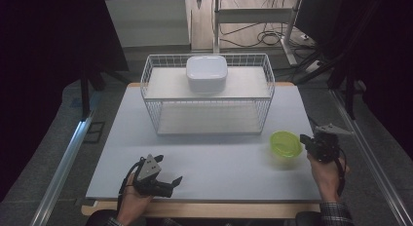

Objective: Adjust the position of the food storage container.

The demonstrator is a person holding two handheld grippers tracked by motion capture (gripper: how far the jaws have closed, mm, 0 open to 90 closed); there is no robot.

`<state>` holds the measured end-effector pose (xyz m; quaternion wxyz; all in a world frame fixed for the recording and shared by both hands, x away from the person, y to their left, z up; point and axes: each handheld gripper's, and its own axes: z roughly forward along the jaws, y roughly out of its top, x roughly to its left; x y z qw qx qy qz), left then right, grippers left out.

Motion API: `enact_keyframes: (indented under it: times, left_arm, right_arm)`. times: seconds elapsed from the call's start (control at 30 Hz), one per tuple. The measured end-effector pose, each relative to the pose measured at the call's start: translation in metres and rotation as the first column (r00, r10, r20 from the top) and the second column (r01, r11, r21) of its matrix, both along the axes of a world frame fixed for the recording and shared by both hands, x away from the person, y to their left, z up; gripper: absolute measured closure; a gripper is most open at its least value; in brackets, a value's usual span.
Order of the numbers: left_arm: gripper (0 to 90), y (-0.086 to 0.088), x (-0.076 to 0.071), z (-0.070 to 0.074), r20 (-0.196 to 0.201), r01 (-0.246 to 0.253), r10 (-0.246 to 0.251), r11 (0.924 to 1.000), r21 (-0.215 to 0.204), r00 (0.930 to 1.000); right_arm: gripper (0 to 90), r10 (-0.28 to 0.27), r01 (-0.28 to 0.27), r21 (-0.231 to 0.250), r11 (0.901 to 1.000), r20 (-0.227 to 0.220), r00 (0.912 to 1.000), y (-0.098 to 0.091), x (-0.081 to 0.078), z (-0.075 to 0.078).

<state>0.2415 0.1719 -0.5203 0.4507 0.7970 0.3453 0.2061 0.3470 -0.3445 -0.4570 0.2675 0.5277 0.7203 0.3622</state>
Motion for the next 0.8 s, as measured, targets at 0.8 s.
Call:
enact_keyframes:
  times: [0.8]
  left_arm:
    - [2.0, -0.003, 0.000, -0.001, -0.004, 0.004, -0.004, 0.9998, 0.019, 1.0000]
  right_arm:
    - [90.0, -0.015, 0.013, -0.028, 0.9995, -0.077, 0.9969, 0.002, 0.027, -0.021]
